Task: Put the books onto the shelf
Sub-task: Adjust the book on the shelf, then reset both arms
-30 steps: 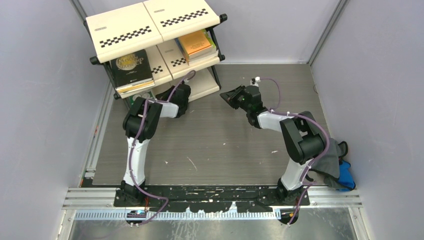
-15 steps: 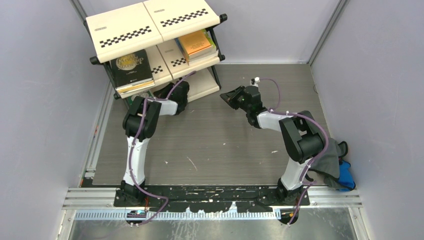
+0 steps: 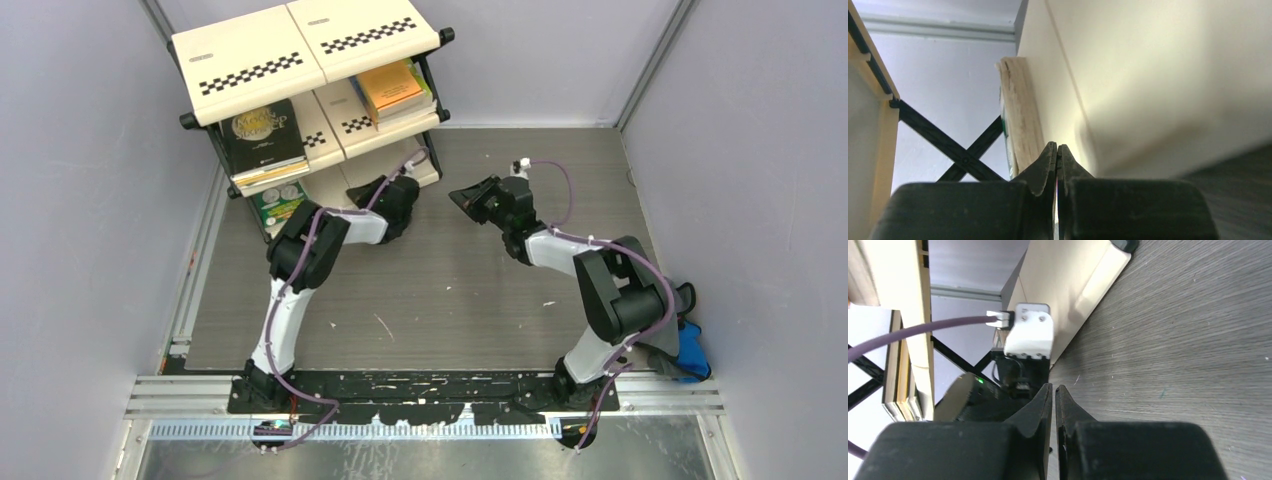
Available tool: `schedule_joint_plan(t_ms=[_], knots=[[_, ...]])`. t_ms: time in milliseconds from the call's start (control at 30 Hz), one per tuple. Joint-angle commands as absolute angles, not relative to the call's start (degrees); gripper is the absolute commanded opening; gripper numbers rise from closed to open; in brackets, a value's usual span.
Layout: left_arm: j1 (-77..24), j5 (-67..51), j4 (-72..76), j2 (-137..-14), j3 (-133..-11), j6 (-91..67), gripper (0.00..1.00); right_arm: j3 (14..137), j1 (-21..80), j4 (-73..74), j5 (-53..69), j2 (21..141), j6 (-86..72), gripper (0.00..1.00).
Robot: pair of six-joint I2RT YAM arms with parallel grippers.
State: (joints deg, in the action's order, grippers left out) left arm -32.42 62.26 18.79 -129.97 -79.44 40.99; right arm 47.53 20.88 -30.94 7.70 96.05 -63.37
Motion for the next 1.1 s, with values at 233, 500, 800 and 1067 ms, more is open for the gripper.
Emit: schedule_joint_plan(t_ms=[233,500,800,1067], knots=[[-48.58,62.81,-29.85,-119.24,-89.6,0.12,0.0,46.61,19.0,-21.48,3.19,82.84,-59.38,0.17],[-56.97,58.91,-55.87,-107.41,-91.27,-23.11,0.02,45.68,15.35,-12.43,0.51,73.43,-55.82,0.24],[-59.98,53.81,-62.03,-88.83,-81.77,-35.16,0.09,47.75,13.6,-7.05,0.18,70.59,-51.1,0.34],[-62.81,54.47,-45.74,-60.31,-67.76,-28.13,0.59,53.95,13.62,-1.22,-3.04,73.43,-43.1,0.54]])
